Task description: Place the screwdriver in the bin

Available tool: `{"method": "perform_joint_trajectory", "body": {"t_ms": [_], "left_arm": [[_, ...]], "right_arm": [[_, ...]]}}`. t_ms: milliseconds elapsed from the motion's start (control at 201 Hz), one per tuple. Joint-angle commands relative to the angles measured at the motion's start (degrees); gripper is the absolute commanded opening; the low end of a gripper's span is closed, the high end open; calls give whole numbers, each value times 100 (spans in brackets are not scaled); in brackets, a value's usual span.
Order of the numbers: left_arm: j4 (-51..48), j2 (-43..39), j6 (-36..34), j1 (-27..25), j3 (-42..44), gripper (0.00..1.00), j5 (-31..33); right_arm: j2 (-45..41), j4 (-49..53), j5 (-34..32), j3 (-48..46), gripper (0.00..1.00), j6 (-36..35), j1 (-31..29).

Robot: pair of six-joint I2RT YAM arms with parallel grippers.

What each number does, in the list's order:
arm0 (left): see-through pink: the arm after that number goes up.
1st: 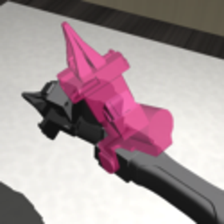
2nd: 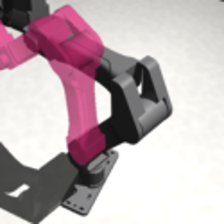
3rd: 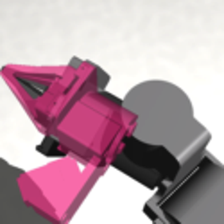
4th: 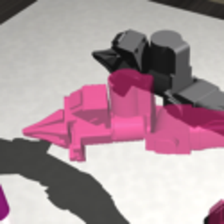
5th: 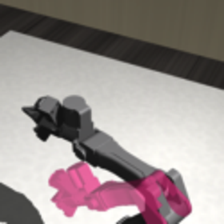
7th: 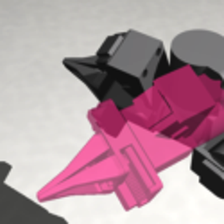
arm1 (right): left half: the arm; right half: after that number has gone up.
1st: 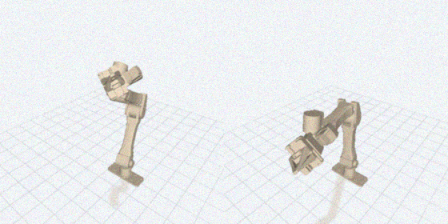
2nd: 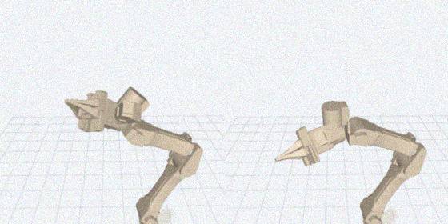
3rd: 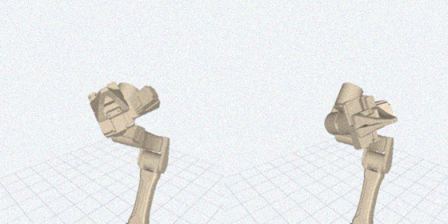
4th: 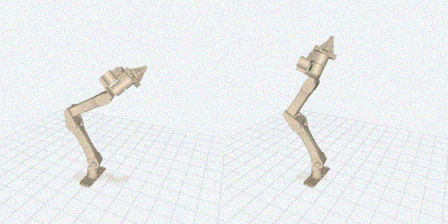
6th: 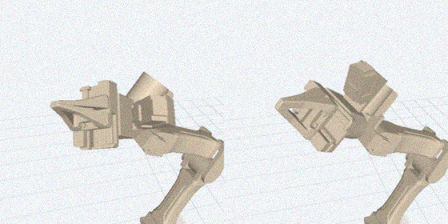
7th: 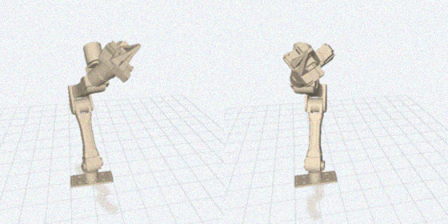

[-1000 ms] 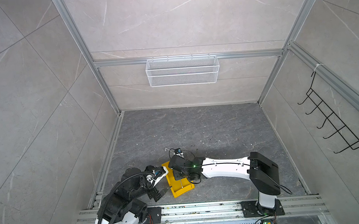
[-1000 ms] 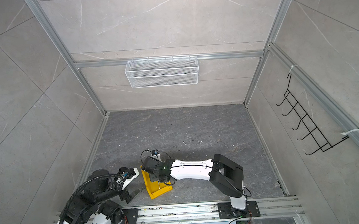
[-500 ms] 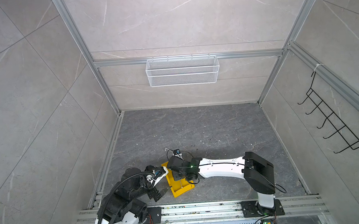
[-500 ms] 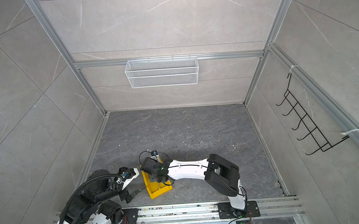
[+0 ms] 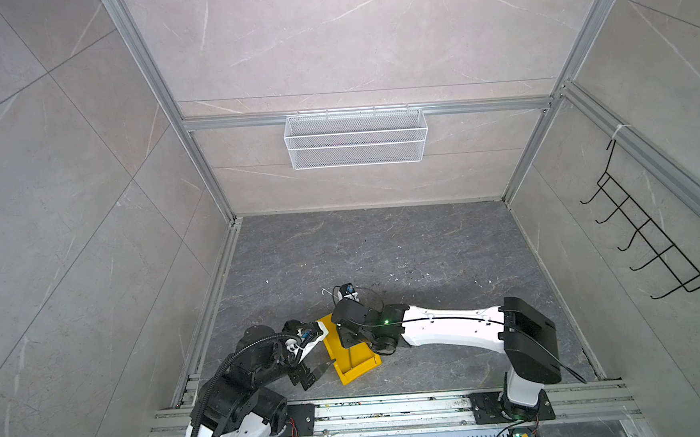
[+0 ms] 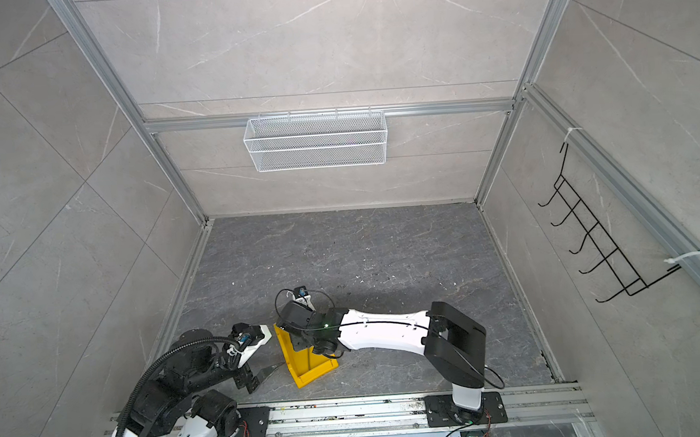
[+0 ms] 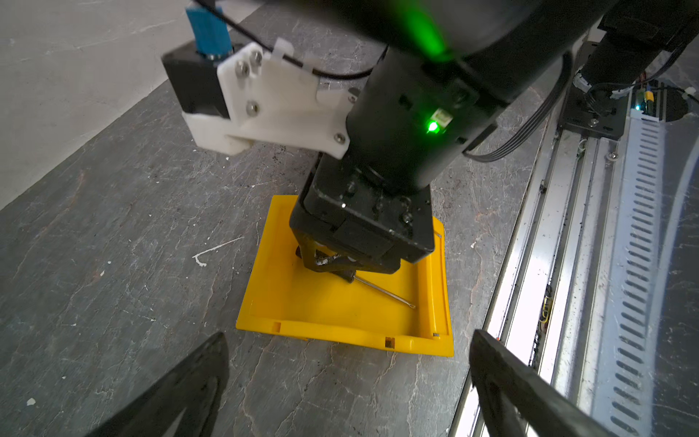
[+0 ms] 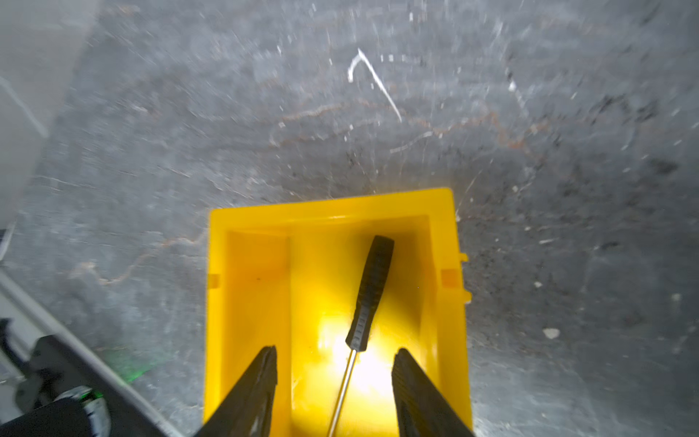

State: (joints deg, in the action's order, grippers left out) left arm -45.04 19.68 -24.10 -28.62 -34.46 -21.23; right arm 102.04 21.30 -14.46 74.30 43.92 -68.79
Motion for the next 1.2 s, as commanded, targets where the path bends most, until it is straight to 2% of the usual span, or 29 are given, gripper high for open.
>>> {"method": "perform_joint_trajectory", "body": {"t_ms": [0,159,359,448,632,742,847,1076,1190], "left_arm": [[531,44,323,2,9,100,-105],[993,44,564,2,74,100,-13],[2121,190,1106,0,375,99,609],[2620,440,1340,1,443,99,1098],[3756,1288,1767,13,567,99,2075],[4579,1804,1708,31,716,99,2557],[5353,2369,1638,255,859,99,2824],[6667,3245,2111,1323,1399,99,2718],[7404,3826,2147,1828,1767,99,2790]], "right_arm": [[-415,-112,-369,-233,54,-134,-37],[-922,-82,-947,-469,66,-343,4],[-1626,-301,-1178,-960,92,-569,259],[-1933,-349,-1224,-1199,99,-772,425],[-2768,-701,-1482,-1956,99,-1453,736],[-3346,-907,-1839,-2423,99,-1743,1017],[-3825,-1181,-2265,-2899,99,-2091,1420],[-4679,-3352,-3164,-4504,99,-3876,2323],[-4762,-4826,-3305,-5311,99,-4780,2867]]}}
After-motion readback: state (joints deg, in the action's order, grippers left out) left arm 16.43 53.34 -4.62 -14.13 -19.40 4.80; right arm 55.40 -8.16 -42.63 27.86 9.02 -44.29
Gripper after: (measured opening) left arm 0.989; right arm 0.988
